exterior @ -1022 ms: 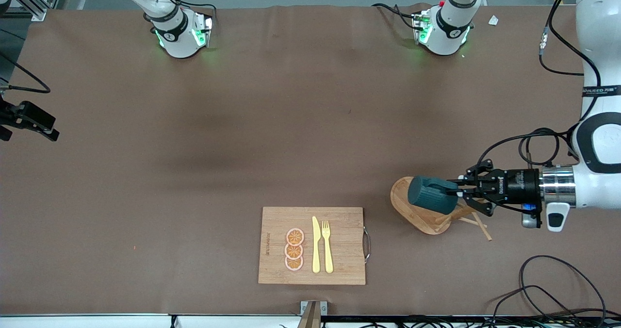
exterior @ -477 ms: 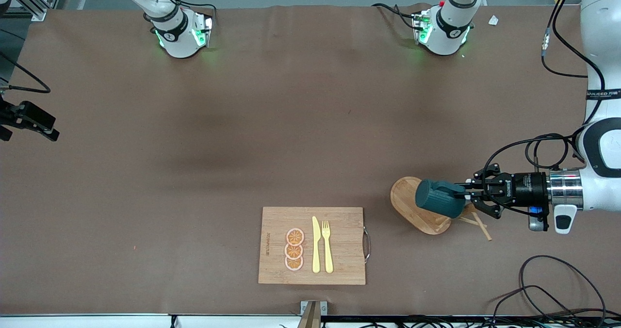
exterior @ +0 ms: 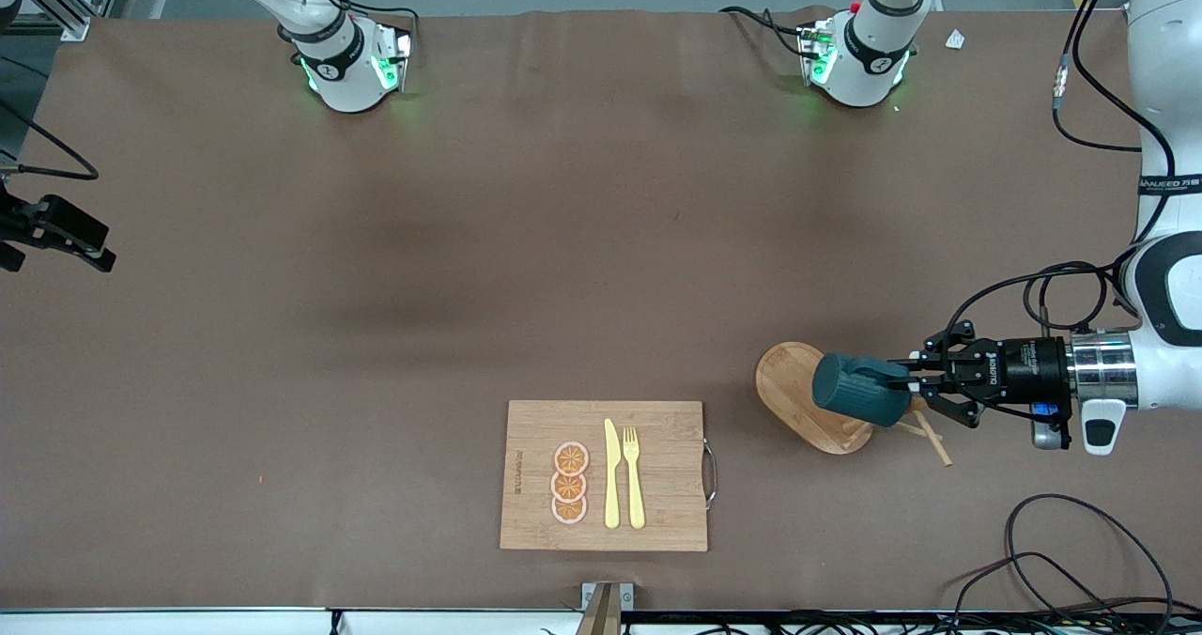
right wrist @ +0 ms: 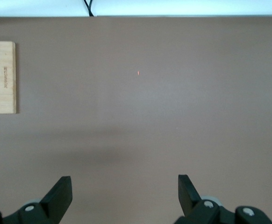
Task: Pass cup and hang on rack
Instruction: 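Hook the mug handle onto a rack peg with the left gripper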
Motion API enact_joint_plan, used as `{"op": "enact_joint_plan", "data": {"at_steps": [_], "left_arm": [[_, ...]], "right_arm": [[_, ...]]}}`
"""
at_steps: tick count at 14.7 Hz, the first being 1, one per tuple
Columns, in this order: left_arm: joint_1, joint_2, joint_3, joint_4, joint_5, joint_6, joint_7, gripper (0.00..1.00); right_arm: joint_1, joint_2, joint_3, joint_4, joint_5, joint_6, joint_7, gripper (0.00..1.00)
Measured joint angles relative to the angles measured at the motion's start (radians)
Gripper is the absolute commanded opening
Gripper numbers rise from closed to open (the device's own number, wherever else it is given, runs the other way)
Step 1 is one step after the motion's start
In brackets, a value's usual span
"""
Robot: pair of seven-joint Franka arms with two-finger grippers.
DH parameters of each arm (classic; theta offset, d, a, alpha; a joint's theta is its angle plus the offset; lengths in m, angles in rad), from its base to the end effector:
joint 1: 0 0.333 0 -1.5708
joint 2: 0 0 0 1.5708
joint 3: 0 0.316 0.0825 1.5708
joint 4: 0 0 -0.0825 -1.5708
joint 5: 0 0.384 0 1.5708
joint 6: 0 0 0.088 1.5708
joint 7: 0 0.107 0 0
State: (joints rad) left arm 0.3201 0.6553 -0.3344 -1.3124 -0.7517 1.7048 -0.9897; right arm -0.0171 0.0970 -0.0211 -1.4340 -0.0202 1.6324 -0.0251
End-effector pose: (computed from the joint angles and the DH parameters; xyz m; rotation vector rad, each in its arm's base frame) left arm 0.7119 -0.0177 0.3895 1.8866 1.3209 -0.7975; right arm 0.5910 -0.0239 0.6397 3.1122 -0.0197 0.1568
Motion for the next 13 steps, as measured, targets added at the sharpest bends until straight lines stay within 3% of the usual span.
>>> {"op": "enact_joint_plan", "data": {"at_steps": [3, 4, 5, 9, 13], "left_arm": [[0.0, 0.005, 0.001, 0.0, 0.0, 0.007, 0.0, 0.05], [0.0, 0.006, 0.001, 0.0, 0.0, 0.008, 0.0, 0.1], [0.0, 0.007, 0.001, 0.0, 0.0, 0.008, 0.0, 0.21], [0.0, 0.008, 0.001, -0.001, 0.0, 0.009, -0.001, 1.0], [0.0, 0.007, 0.002, 0.004, 0.0, 0.012, -0.001, 1.0]], "right_arm": [[0.0, 0.0, 0.0, 0.0, 0.003, -0.035, 0.036, 1.0], [0.0, 0.0, 0.0, 0.0, 0.003, -0.039, 0.039, 1.0], [0.0, 0.0, 0.0, 0.0, 0.003, -0.039, 0.041, 1.0], [0.0, 0.0, 0.0, 0.0, 0.003, -0.039, 0.044, 1.0], [0.0, 0.0, 0.0, 0.0, 0.003, -0.039, 0.046, 1.0]]}}
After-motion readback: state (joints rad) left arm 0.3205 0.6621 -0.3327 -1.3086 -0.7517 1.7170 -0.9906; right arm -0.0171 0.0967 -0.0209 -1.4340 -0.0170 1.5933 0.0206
